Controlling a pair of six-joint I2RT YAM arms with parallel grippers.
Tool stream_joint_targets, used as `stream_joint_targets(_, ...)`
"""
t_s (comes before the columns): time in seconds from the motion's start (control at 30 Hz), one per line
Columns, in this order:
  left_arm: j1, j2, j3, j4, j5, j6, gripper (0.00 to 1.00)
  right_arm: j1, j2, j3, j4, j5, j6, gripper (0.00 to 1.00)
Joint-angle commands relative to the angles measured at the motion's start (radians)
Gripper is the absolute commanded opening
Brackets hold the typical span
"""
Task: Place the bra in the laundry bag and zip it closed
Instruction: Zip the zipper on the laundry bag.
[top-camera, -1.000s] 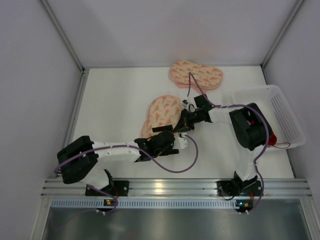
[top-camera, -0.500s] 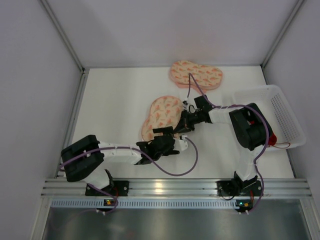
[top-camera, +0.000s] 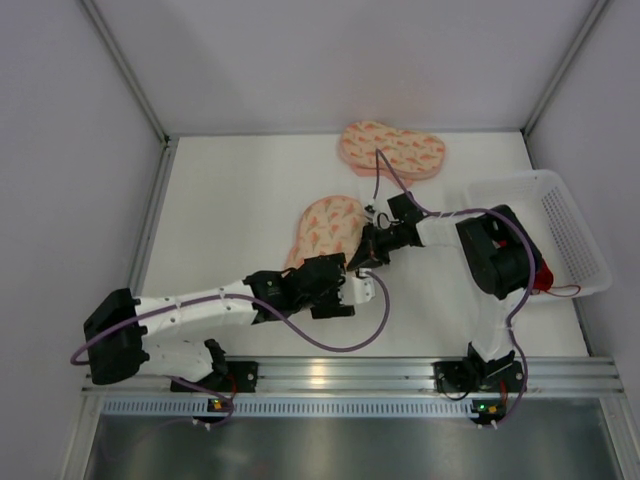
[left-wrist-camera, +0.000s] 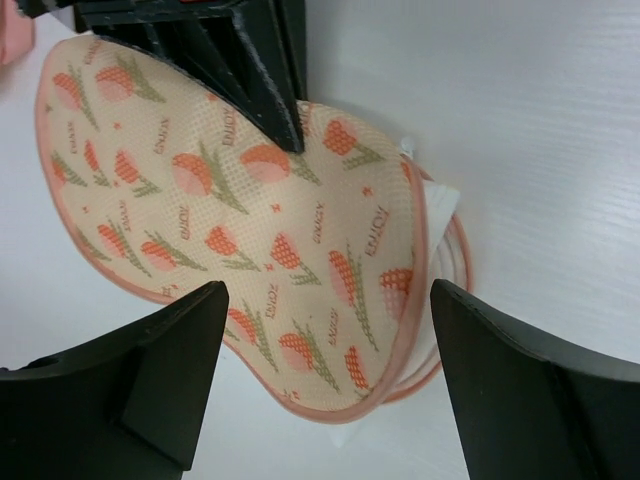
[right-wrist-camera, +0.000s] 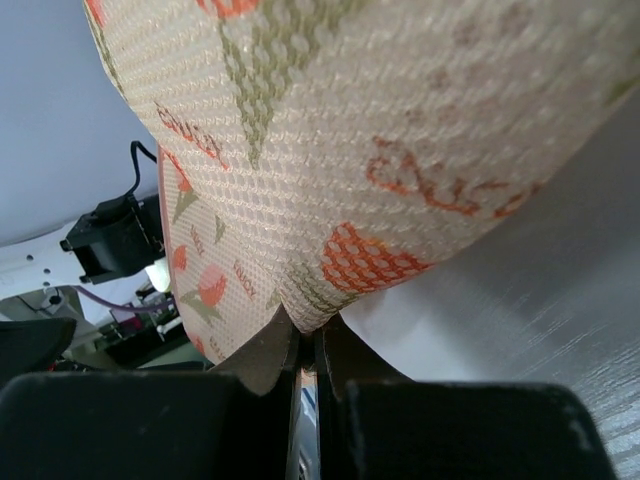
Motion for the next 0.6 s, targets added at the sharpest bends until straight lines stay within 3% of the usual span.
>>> stream_joint_targets(0.0, 0.0, -0.007, 0.04, -0.12, 0.089, 0.05, 0.87, 0.013, 0.01, 0.033, -0.007, -0.023, -0.019, 0.0)
stream_joint_targets(0.17, 0.0, 0.021, 0.017, 0.003, 0.023, -0.033, 0.88, 0.013, 0.007, 0.027, 0.016, -0.035, 0.004, 0.0)
stream_joint_targets(0.37, -0.004, 0.044, -0.08, 0.223, -0.034, 0.008, 0.88, 0.013, 0.017, 0.016, 0.033, -0.046, 0.029, 0.0)
stream_joint_targets(0.57, -0.004, 0.099, -0.091, 0.288, -0.035, 0.028, 0.88, 0.013, 0.019, 0.014, 0.047, -0.058, 0.046, 0.0)
